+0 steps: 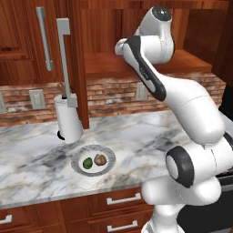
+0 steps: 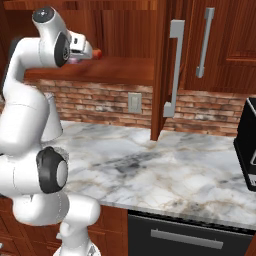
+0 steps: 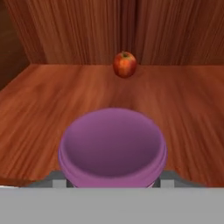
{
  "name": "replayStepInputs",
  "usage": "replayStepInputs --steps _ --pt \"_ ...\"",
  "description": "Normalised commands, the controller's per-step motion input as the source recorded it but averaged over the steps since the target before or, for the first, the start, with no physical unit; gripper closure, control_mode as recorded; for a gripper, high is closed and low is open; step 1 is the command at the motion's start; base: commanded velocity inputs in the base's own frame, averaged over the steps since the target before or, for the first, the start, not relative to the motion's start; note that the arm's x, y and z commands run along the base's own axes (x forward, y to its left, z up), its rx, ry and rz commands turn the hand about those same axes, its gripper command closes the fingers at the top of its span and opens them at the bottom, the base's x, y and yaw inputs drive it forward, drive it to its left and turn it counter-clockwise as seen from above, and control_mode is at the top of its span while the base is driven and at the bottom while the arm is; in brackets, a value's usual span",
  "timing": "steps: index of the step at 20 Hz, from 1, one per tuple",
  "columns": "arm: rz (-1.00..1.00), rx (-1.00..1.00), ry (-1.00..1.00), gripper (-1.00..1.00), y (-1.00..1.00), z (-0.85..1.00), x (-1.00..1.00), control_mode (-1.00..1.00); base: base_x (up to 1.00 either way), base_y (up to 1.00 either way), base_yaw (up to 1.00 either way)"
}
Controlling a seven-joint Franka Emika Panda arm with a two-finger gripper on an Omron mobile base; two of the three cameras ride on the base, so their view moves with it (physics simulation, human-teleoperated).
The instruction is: Pick the avocado and bread from the counter and place them on the plate. Then pick the jam from the cabinet and place it next to the plate. Lastly close the cabinet door.
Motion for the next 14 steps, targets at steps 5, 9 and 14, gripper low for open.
replayStepInputs --steps 5,9,14 --pt "0.03 0.09 -0.08 1.0 0.0 0.34 -1.0 -1.0 0.0 0.0 0.0" --pt "0.11 0.12 0.1 1.0 -0.05 0.11 -1.0 -1.0 0.0 0.0 0.0" --pt "0.13 0.07 0.16 1.0 -0.09 0.0 -1.0 -1.0 0.0 0.0 0.0"
